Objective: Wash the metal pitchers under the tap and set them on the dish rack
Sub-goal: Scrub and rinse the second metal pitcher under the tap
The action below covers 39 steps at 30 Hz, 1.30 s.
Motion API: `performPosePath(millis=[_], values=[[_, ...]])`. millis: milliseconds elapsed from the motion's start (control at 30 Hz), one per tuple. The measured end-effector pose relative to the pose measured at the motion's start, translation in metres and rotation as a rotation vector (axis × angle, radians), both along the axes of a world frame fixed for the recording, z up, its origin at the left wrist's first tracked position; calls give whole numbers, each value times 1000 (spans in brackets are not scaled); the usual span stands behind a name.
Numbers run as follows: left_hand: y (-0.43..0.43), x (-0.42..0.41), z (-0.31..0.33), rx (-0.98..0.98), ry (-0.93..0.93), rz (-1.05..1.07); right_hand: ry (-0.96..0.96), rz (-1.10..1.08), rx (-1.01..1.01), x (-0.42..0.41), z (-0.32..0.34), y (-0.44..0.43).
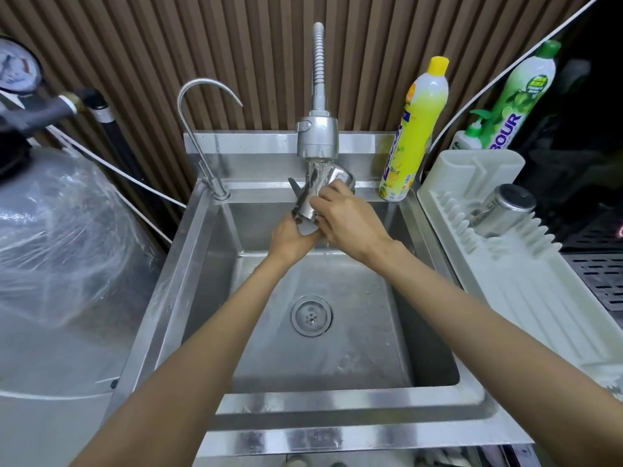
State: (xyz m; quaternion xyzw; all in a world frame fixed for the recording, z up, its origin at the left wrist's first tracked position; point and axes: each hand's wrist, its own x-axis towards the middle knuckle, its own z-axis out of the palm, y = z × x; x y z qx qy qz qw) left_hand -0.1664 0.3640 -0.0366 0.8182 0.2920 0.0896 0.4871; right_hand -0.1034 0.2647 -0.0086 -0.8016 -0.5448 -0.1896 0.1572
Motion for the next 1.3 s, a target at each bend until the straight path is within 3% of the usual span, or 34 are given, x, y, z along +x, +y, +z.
performPosePath(millis=[67,167,267,333,467,600,733,800,1000,1133,1300], values=[[2,-1,-2,-107,-30,-2,95,-10,22,3,-4,-4],[2,-3,-1,-306,-127,22,368,-115,237,5,-7,-6],[5,-2,1,-401,-162,33,938,-304,543,10,-7,-7],[6,-1,4,-435,-194,42,1259,-316,698,14,-12,-12],[6,-4,7,-387,-250,22,1610,-118,854,8,-15,-17],[5,-7,13,-318,-408,1,1792,55,973,11,-13,-14],[-2,-8,24,-34,-511,29,1951,162,1175,12,-13,-11],[-10,-9,24,138,-534,32,2009,167,1219,13,-14,-10],[-24,-15,25,547,-416,110,2067,75,1017,4,-17,-7],[-34,-20,25,391,-303,206,1963,-57,738,7,-17,-18],[-43,-23,12,83,-225,288,1474,-330,306,24,7,-30]])
